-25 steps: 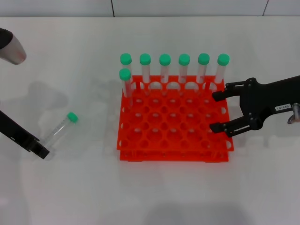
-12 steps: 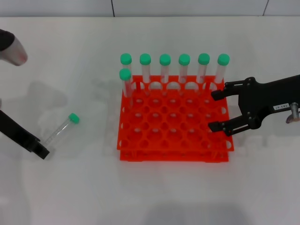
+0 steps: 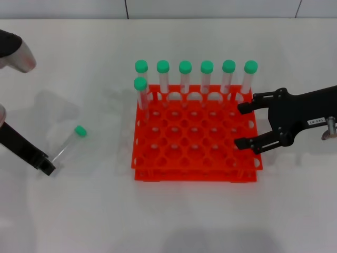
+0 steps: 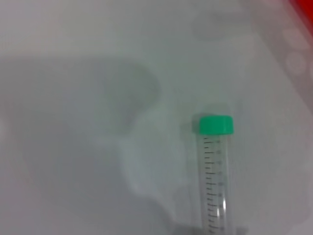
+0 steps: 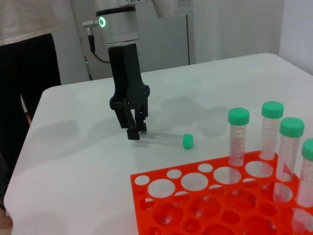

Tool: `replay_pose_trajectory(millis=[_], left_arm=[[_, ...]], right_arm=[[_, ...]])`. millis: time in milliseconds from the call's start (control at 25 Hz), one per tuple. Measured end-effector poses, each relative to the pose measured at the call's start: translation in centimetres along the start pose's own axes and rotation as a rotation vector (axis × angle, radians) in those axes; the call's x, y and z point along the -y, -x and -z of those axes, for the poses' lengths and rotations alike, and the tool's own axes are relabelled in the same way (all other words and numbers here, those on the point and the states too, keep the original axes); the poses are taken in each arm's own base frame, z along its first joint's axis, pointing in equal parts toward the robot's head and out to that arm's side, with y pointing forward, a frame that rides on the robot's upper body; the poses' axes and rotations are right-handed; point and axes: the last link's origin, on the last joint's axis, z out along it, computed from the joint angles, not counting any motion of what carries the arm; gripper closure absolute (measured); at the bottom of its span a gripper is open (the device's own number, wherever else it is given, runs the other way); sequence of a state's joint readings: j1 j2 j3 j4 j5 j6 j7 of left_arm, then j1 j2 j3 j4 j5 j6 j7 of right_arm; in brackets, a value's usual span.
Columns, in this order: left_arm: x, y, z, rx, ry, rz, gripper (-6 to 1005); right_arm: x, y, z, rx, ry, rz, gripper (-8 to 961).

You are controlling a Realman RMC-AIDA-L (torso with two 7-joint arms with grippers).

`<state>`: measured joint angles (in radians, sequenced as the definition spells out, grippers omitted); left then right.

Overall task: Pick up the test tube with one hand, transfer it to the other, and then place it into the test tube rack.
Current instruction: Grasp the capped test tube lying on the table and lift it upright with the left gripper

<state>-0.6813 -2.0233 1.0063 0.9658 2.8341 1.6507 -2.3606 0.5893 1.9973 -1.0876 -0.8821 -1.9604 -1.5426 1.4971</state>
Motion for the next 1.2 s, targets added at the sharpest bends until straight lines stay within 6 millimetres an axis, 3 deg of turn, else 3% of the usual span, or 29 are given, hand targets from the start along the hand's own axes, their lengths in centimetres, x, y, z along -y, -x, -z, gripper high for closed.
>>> replay_pose_trajectory(millis=[40, 240, 520, 800, 1080, 1200], left_arm=[[0.0, 0.0, 0.0, 0.002, 0.001, -0.001, 624], [0.0, 0.1, 0.0, 0.005, 0.002, 0.002, 816], [0.4, -0.6, 0.9, -0.074, -0.005, -0.006, 816], [0.6, -1.4, 3.8, -0.321, -0.075, -0.088, 816], [0.7, -2.5, 4.7, -0.636, -0.102, -0.178, 816], [-0.1, -2.7, 5.1, -0.792, -0.065, -0.256, 816]], right_arm=[[0.0, 0.0, 0.0, 0.0, 0.0, 0.0, 96], [0.0, 0.0, 0.0, 0.0, 0.0, 0.0, 96], [-0.1, -0.1, 0.1, -0.001, 0.002, -0.001, 96], [-0.1, -0.1, 0.0, 0.0, 0.004, -0.004, 96], [-0.6, -0.3, -0.2, 0.025, 0.008, -0.007, 96], [-0.7, -0.3, -0.1, 0.037, 0.007, -0.011, 96]])
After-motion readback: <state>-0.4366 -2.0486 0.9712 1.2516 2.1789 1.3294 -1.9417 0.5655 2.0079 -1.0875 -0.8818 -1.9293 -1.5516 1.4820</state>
